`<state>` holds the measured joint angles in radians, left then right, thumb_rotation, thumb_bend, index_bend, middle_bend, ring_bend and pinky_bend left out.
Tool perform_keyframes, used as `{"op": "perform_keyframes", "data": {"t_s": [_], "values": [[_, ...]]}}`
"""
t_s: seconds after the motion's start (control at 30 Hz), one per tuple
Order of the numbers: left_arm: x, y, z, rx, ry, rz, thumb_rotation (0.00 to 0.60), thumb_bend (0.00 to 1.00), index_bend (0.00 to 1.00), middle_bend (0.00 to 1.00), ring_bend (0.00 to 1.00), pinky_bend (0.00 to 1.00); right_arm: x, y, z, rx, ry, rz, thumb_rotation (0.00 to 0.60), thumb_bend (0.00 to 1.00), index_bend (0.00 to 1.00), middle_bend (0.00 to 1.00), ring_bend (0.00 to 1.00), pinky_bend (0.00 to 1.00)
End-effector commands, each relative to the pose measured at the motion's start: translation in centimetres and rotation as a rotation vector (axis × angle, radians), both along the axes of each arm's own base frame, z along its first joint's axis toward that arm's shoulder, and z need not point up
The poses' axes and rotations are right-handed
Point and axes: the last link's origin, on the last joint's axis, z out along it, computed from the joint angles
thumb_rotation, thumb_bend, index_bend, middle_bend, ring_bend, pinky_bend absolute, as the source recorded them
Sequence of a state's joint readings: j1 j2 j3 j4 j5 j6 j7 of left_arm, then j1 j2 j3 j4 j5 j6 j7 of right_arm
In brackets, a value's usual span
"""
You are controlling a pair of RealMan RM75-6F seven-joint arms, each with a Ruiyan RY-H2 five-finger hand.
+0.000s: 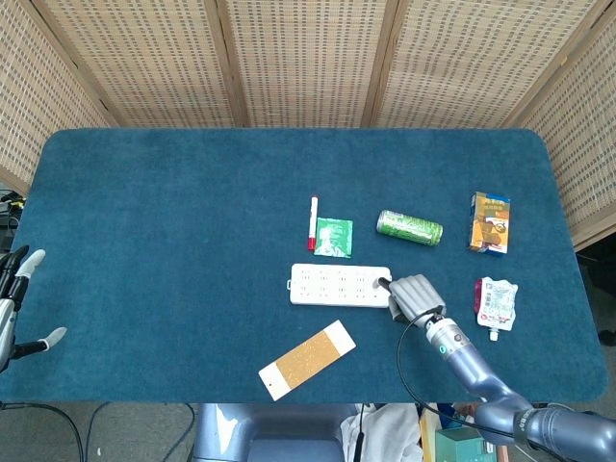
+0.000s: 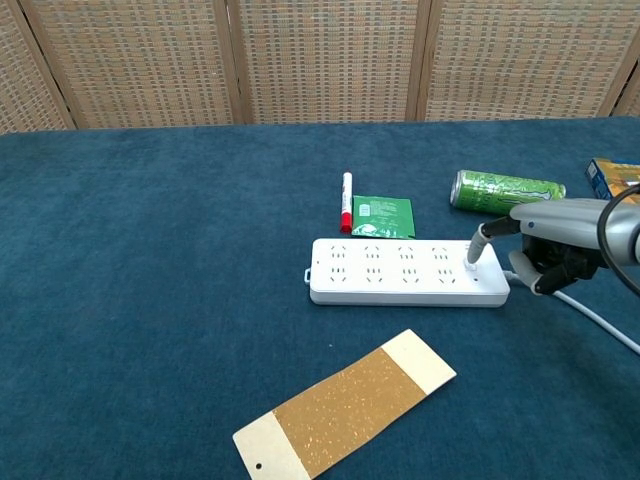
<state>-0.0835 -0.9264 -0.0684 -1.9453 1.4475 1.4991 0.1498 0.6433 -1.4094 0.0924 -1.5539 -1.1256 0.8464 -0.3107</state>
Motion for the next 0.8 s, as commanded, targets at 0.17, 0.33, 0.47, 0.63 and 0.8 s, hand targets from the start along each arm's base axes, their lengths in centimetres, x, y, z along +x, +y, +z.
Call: {"op": "perform_keyframes", "data": {"t_s": [0.17,0.33,0.47,0.63,0.8], "values": [[0.0,0.0,-0.1,-0.002,0.003,0.000,0.600,0.00,0.00,0.00,0.00,0.00,-0.3,0.0,-0.2,0.007,0.008,-0.007,0.600,0.82,0.26,0.95,0.96,1.00],[0.0,0.0,-0.1,-0.002,0.002,0.000,0.600,0.00,0.00,0.00,0.00,0.00,-0.5,0.1,-0.6,0.016,0.018,-0.009,0.600,0.82,0.26,0.95,0.96,1.00],[0.0,0.0,-0.1,-0.001,0.003,-0.001,0.600,0.00,0.00,0.00,0.00,0.00,-0.6,0.1,-0.9,0.027,0.038,-0.006,0.600,0.82,0.27,0.95,0.96,1.00],[0.0,0.0,-0.2,-0.005,0.005,-0.001,0.600,0.00,0.00,0.00,0.00,0.00,-0.8,0.0,-1.1,0.035,0.059,-0.014,0.600,0.82,0.27,0.95,0.96,1.00],[0.0,0.0,-0.2,-0.003,0.005,-0.001,0.600,0.00,0.00,0.00,0.00,0.00,-0.7,-0.1,-1.0,0.024,0.059,-0.017,0.600,0.82,0.28,0.95,0.96,1.00]]}}
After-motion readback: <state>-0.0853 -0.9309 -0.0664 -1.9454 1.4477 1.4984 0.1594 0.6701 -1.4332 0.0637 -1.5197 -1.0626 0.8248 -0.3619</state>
